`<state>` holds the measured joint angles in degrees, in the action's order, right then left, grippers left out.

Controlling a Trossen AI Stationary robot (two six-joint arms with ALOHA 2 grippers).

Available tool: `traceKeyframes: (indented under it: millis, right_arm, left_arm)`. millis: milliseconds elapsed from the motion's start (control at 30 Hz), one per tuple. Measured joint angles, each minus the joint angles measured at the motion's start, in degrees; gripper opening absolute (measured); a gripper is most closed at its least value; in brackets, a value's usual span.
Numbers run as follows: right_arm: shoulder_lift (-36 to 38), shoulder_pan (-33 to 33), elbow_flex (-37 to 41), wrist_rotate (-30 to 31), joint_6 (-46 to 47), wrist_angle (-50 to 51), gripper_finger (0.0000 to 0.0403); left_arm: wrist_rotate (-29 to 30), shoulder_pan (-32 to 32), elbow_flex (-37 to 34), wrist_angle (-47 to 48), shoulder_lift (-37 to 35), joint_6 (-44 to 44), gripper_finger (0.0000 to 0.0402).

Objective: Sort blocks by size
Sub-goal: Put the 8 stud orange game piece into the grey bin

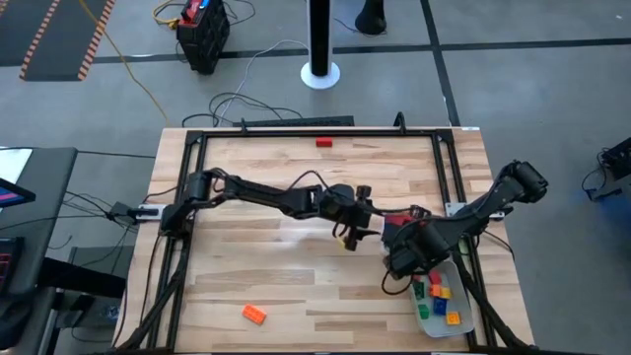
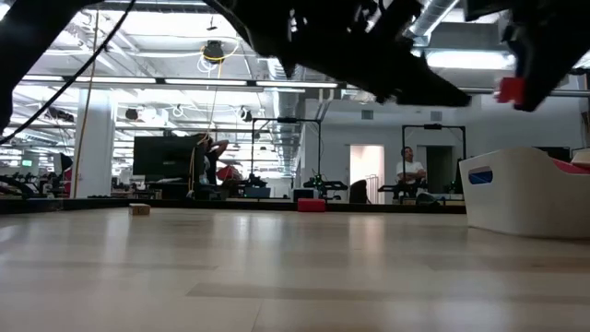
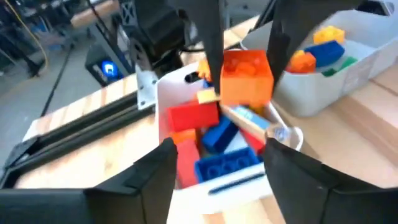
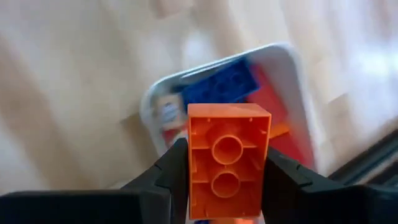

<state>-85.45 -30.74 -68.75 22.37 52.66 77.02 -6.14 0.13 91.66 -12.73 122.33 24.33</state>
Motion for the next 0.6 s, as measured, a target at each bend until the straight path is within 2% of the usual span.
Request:
traceKeyframes:
  millis: [133, 267, 400, 600]
  right_arm:
    - [0.00, -2.82, -0.81, -3.11, 3.68, 1.21, 0.0163]
    - [-0.02, -6.31, -2.23, -11.23, 7.63, 0.33, 0.0163]
    - [-0.01, -10.49, -2.86, -19.23, 17.32, 0.15, 0.0163]
    - [-0.02, -18.98, -1.25, -22.74, 34.15, -5.00, 0.0171]
  left_arm:
    - [-0.05, 0.96, 0.02, 11.64, -3.80, -0.11, 0.0239]
    - [-0.15, 1.62, 0.00, 21.99, -5.31, -0.81, 0.0231]
    - [-0.78, 1.12, -0.12, 28.83, -5.18, -0.41, 0.0216]
    - [-0.97, -0.98, -10.04, 19.67, -7.05, -1.10, 0.0193]
